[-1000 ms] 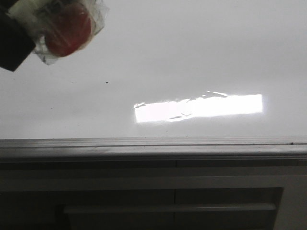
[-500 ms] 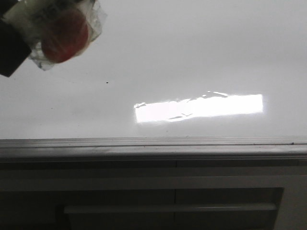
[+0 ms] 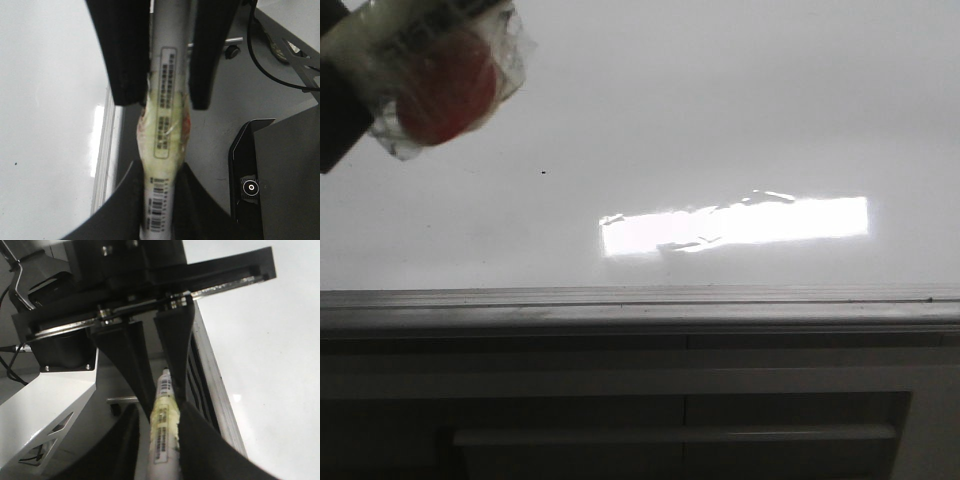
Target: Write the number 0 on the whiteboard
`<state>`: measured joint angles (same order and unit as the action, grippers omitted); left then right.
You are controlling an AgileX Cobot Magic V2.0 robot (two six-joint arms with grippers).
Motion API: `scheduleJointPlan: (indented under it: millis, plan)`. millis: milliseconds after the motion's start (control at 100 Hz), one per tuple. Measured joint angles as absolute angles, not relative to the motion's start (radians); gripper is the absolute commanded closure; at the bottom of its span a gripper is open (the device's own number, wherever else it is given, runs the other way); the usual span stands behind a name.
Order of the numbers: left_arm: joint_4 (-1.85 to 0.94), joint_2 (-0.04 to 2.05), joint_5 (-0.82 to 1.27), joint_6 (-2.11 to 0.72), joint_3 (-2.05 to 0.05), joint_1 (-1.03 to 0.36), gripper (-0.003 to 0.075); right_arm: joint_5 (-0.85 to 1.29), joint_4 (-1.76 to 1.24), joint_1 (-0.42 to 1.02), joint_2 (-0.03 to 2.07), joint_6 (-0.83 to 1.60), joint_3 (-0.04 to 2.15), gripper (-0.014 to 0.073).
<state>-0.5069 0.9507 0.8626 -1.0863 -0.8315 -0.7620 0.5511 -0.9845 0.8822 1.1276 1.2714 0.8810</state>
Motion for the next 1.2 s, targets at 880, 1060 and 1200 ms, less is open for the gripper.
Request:
scheduleJointPlan:
  millis: [880, 1060, 1200]
  plan:
    - [-0.579, 0.923, 0.799, -1.085, -0.830, -0.762, 0.0295, 0.508, -0.977, 0.882, 1.158, 1.274, 0.887, 0.0662]
    - [-0.612, 0.848, 0.716, -1.085, -0.830, -0.762, 0.0282, 0.489, -0.974, 0.848, 1.145, 1.274, 0.887, 0.0662]
    - [-0.615, 0.768, 0.682, -1.017, -0.830, -0.742, 0.0405, 0.488, -0.971, 0.779, 1.091, 1.266, 0.887, 0.0660]
